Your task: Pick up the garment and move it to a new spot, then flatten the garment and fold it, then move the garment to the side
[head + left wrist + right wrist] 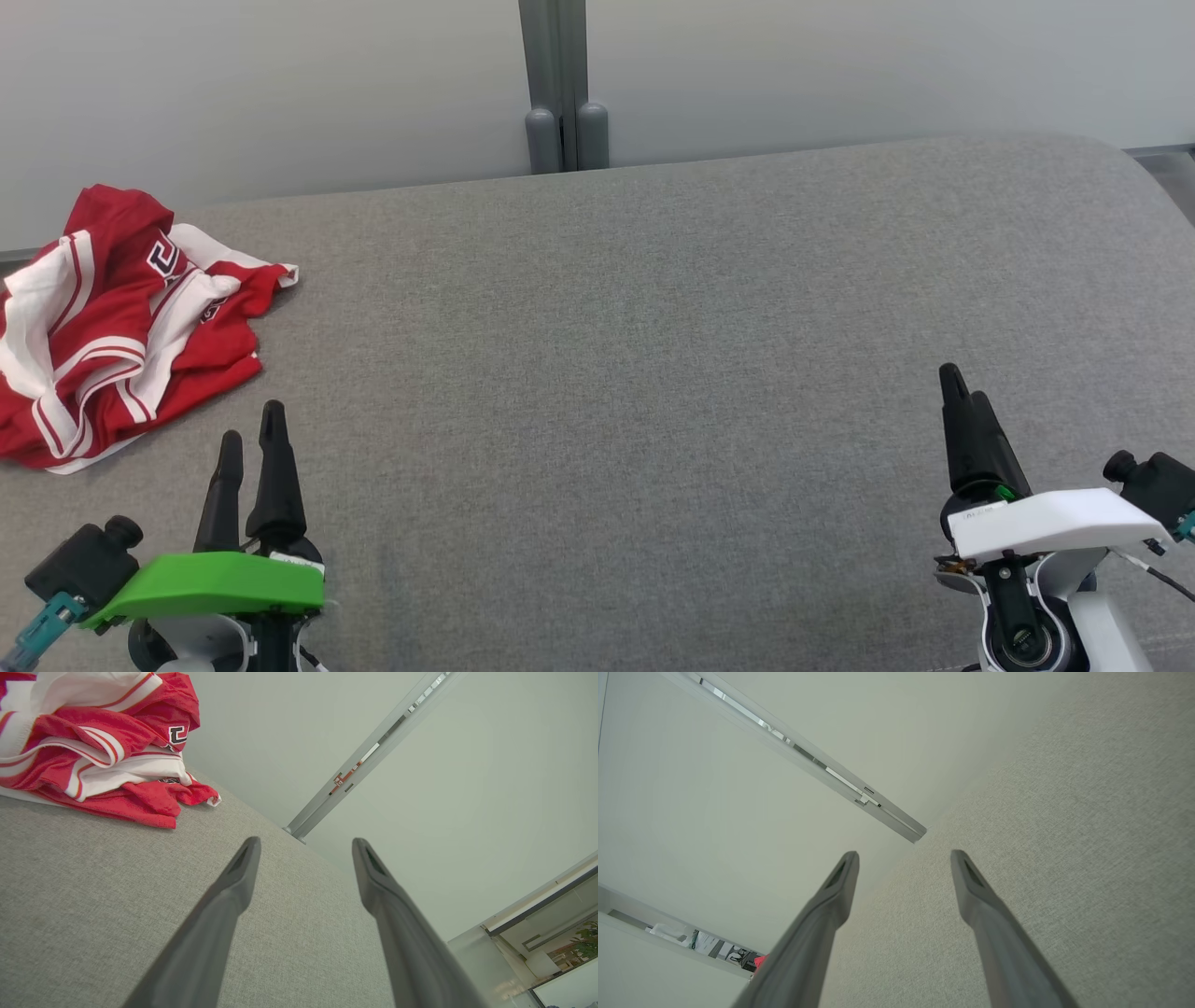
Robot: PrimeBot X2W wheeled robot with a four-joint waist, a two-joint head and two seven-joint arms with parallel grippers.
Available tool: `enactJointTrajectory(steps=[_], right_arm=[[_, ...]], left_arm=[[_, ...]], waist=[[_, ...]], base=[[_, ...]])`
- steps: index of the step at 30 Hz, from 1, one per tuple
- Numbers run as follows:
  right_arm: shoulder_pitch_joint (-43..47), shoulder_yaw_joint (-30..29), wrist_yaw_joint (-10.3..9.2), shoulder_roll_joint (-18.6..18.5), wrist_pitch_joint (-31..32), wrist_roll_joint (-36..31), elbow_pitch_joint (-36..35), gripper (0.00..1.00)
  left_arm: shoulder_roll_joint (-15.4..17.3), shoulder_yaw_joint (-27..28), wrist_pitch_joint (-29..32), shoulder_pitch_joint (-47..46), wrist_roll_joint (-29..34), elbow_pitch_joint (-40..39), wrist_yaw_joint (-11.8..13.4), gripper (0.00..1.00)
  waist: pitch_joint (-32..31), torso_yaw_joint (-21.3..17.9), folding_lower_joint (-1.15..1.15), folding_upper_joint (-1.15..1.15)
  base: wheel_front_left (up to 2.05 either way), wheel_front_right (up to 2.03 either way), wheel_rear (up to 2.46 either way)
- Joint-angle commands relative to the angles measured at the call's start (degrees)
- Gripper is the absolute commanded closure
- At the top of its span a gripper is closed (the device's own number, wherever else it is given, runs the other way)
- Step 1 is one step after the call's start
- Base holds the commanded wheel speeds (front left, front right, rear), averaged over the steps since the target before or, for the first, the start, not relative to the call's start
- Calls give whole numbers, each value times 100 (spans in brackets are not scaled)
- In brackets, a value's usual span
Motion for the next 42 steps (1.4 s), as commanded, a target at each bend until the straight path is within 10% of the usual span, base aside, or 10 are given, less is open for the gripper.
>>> enactJointTrajectory(steps=[1,42], right_arm=[[-135,26,2,-36,-65,-187,-120,0],[-120,208,3,-53,-666,-2970,-217,0]], left_arm=[[44,-15,-63,-9,271,-110,7,0],[91,-389,-668,19,3276,-156,73,0]], waist=[[3,-1,0,0],[65,27,0,0]], base=[[0,0,0],[0,0,0]])
